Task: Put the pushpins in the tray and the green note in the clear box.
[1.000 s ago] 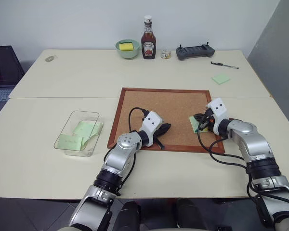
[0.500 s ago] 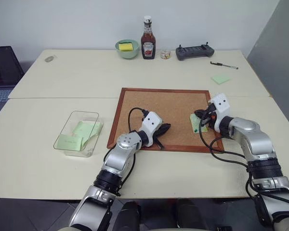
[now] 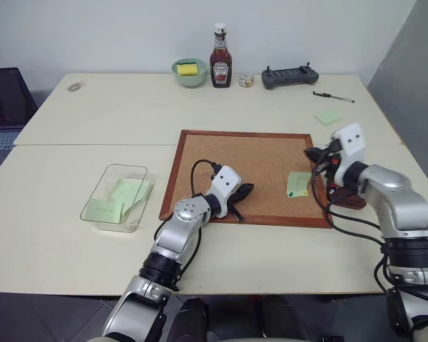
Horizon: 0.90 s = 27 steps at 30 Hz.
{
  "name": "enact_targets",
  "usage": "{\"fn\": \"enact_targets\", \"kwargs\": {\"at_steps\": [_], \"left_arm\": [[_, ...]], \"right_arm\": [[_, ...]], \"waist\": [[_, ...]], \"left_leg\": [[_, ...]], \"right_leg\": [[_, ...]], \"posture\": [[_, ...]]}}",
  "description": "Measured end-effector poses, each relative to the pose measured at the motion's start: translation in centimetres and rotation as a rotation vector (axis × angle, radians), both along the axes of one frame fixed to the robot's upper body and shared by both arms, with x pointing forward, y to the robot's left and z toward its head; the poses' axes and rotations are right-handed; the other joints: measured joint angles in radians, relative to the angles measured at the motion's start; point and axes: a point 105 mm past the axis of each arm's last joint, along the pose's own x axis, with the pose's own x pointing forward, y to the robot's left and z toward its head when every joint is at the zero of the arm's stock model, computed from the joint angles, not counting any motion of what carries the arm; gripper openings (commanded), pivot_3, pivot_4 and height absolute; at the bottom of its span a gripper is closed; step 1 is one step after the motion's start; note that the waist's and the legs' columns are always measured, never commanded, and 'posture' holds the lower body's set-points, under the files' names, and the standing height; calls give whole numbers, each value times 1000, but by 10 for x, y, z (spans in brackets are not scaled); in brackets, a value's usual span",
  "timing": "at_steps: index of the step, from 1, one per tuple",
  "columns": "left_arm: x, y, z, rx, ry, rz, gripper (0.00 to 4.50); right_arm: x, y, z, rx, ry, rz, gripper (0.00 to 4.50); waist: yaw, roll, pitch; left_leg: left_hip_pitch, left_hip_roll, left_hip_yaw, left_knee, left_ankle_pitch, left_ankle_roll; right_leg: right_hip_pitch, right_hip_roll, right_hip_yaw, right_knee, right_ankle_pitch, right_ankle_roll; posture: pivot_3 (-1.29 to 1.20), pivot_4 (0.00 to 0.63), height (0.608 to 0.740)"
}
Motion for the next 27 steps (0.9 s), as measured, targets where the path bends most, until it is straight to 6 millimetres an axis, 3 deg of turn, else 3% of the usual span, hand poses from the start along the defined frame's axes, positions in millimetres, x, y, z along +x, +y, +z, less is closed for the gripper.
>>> {"fn": "enact_targets", "kwargs": {"at_steps": [6,13,15,16,22,27], "left_arm": [[0,1,-2,7,2,3,0],[1,2,-3,14,5,1,0],[1,2,-3,14,4,-1,0],[1,1,-3,14,4,-2,0],[1,1,-3,19,1,-7,0],[1,0,-3,20,0,-9,0]], "right_arm": [[-32,-44,-19,-160,88,-51,6],[-51,-62,-45,-309,189,-60,6],[-51,-59,-49,-323,196,-46,456],[-51,-58,-50,-327,198,-42,465],[-49,-61,-57,-346,217,-50,1788],[-46,-59,-53,-346,202,-45,2744]], "waist": [[-1,2,-1],[-3,3,-2],[-2,3,-2],[-1,3,-2],[0,3,-2],[0,3,-2]], "left_leg": [[2,0,1,0,0,0],[7,0,2,-1,0,0],[7,0,2,-1,0,0],[7,0,1,-1,0,0],[7,0,1,-1,0,0],[7,0,1,-1,0,0]], "right_leg": [[2,0,0,0,0,0],[6,0,1,-1,-1,1],[6,0,1,-1,-1,1],[6,0,1,-1,-1,1],[7,0,1,-2,-1,1],[7,0,1,-2,-1,1]], "posture": [[0,150,740],[0,150,740],[0,150,740],[0,150,740],[0,150,740],[0,150,740]]}}
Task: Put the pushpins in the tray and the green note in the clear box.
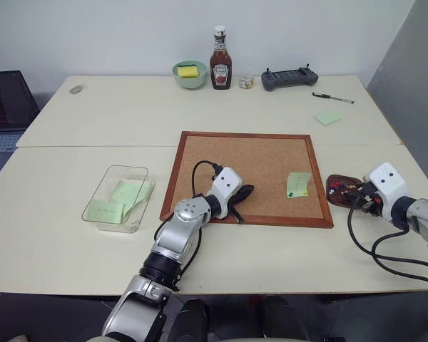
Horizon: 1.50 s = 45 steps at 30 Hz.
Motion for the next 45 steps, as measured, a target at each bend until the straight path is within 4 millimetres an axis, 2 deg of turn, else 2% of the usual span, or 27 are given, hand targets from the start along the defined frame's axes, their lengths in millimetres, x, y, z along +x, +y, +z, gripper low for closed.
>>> {"fn": "enact_targets", "kwargs": {"at_steps": [6,8,11,17,21,26,32,43,45], "left_arm": [[0,0,0,1,-5,-9,0],[1,-1,0,2,-4,-11,0],[1,-1,0,2,-4,-11,0],[2,-1,0,1,-6,-14,0],[2,-1,0,0,-10,-14,0],[2,-1,0,0,-10,-13,0],[2,-2,0,-1,-12,-13,0],[1,-2,0,1,-12,-17,0],[1,-2,0,1,-12,-17,0]], "right_arm": [[-1,1,1,27,4,1,3884],[-1,0,8,56,-11,0,4308],[-4,6,22,110,-25,38,4308],[-18,43,33,214,19,222,4308],[-22,60,28,233,53,283,4308],[-24,80,12,248,115,352,4308],[-13,90,4,230,116,387,4308],[5,83,-10,175,119,368,2333],[7,81,-10,171,116,363,1852]], "waist": [[0,0,0],[1,0,0],[1,0,0],[2,0,0],[2,0,0],[2,0,0],[1,0,0],[2,0,0],[2,0,0]], "left_leg": [[0,0,0,0,0,0],[0,0,0,0,0,0],[0,0,0,0,0,0],[1,0,-1,0,0,0],[1,0,-1,0,0,0],[1,0,-1,0,0,0],[1,0,-1,0,0,0],[1,0,-1,0,0,0],[1,0,-1,0,0,0]], "right_leg": [[0,0,0,0,0,0],[0,0,0,0,0,0],[1,0,0,-1,0,0],[2,0,-1,-1,0,0],[2,0,-1,-1,0,0],[2,0,-1,-1,0,0],[2,0,-1,-2,0,1],[2,0,-1,-2,0,1],[2,0,-1,-2,0,1]], "posture": [[0,150,740],[0,150,740],[0,150,740],[0,150,740],[0,150,740],[0,150,740],[0,150,740],[0,150,740],[0,150,740]]}}
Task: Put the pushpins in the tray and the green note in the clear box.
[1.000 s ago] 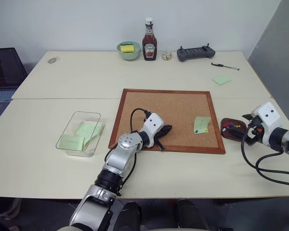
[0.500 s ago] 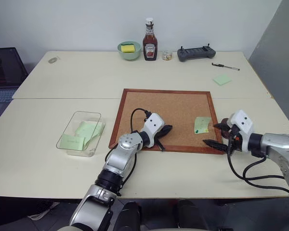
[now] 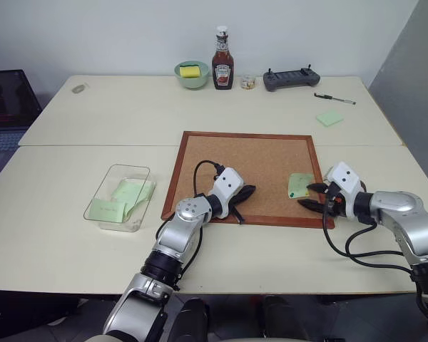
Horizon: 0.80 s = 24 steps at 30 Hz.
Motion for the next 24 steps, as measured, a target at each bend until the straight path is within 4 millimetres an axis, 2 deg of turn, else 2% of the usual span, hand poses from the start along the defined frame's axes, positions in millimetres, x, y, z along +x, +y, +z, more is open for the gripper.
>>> {"fn": "enact_targets", "kwargs": {"at_steps": [8,9,20,24], "left_arm": [[0,0,0,0,0,1,0],[0,0,0,0,0,1,0],[-1,0,0,-1,-2,0,0],[-1,1,0,0,-2,1,0]], "right_arm": [[3,-5,-2,-24,-8,-11,130],[3,-5,-2,-28,-11,-12,39],[3,-5,1,-21,-14,-8,39],[1,-2,13,24,-36,6,39]], "waist": [[0,0,0],[0,0,0],[0,0,0],[0,0,0]], "left_leg": [[0,0,0,0,0,0],[0,0,0,0,0,0],[0,0,0,0,0,0],[0,0,0,-1,0,0]], "right_leg": [[0,0,0,0,0,0],[0,0,0,0,0,0],[0,0,0,0,0,0],[0,0,0,0,0,0]], "posture": [[0,150,740],[0,150,740],[0,150,740],[0,150,740]]}}
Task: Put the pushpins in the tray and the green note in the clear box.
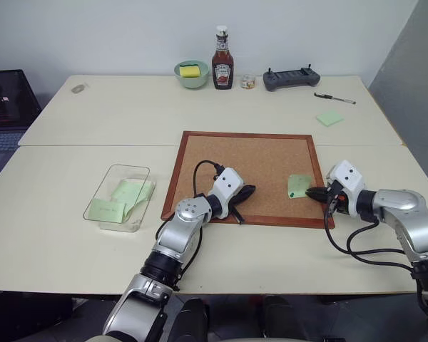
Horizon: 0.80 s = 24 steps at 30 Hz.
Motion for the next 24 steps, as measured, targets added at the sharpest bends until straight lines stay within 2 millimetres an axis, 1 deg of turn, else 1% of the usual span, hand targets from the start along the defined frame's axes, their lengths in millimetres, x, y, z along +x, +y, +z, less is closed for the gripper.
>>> {"fn": "enact_targets", "kwargs": {"at_steps": [2,4,8,10,11,14,16,19,22,24], "left_arm": [[0,0,0,1,0,0,0],[0,0,0,2,-1,0,0],[-1,0,0,4,-2,-2,0],[-1,-1,0,4,-2,-2,0],[-1,0,0,6,-2,-2,0],[-1,-1,0,7,-3,-3,0],[-1,-1,0,7,-3,-4,0],[-1,0,-1,9,-3,-4,0],[0,-1,-1,10,-3,-6,0],[0,-1,-1,11,-3,-6,0]], "right_arm": [[-2,6,10,20,-27,29,39],[-4,9,13,31,-28,46,39],[-7,5,19,36,-31,33,39],[-9,-1,28,42,-51,18,39],[-11,-7,32,43,-58,-3,39],[-14,-17,34,53,-52,-39,39],[-18,-29,33,48,-38,-76,39],[-22,-41,29,23,-26,-113,39],[-29,-55,21,-48,-6,-139,39],[-31,-60,18,-84,-10,-144,39]], "waist": [[0,0,0],[0,0,0],[0,0,0],[0,0,0],[0,0,0],[0,0,0],[1,0,0],[1,0,0],[1,0,0],[0,0,0]], "left_leg": [[0,0,0,0,0,0],[0,0,0,0,0,0],[0,0,0,0,0,0],[0,0,0,0,0,0],[0,0,0,0,0,0],[0,0,0,0,0,0],[0,0,0,-1,0,0],[0,0,0,-1,0,0],[0,0,0,-1,0,0],[0,0,0,0,0,0]], "right_leg": [[0,0,0,0,0,0],[0,0,0,0,0,0],[0,0,0,-1,0,0],[0,0,0,-1,0,0],[1,0,0,-1,0,0],[0,0,0,-1,0,0],[1,0,0,-1,0,0],[1,0,0,-1,0,0],[1,0,0,-1,0,0],[1,0,0,-1,0,0]], "posture": [[0,150,740],[0,150,740],[0,150,740],[0,150,740],[0,150,740],[0,150,740],[0,150,740],[0,150,740],[0,150,740],[0,150,740]]}}
